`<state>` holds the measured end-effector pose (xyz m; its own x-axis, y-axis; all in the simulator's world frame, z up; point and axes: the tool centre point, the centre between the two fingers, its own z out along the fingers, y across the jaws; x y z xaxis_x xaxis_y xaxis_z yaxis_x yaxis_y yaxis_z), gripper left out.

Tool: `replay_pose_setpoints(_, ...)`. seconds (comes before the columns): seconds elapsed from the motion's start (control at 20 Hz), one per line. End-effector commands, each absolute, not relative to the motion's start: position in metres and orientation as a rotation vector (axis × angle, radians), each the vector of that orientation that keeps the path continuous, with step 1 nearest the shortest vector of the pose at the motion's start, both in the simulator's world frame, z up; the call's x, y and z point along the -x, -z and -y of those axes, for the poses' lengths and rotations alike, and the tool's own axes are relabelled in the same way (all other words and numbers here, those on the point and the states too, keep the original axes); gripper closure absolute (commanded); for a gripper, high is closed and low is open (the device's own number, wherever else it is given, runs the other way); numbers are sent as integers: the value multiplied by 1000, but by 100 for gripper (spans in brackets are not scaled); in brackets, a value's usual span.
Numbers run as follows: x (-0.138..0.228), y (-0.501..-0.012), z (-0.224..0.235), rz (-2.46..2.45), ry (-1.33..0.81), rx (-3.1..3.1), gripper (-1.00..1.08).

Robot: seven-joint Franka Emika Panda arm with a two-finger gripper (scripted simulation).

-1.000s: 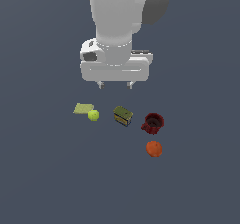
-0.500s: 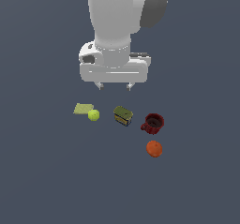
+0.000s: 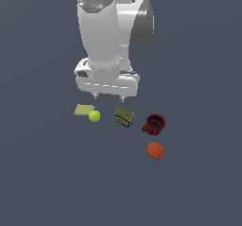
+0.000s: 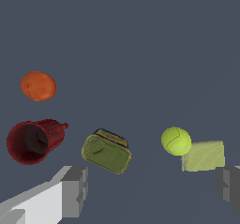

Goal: Pick up a designated object from a clutter of objects.

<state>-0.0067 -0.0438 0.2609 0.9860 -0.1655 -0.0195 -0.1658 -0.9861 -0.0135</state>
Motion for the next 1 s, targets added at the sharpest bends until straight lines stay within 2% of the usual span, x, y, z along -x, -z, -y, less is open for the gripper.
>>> replay_pose_setpoints(0.0, 9, -242, 55, -344, -27, 3104, -92)
replay_pose_setpoints(0.55, 39, -145, 112, -803, -13, 3018, -92)
replay_pose_setpoints(0.95, 64, -105, 139, -1019, -4, 2965, -92)
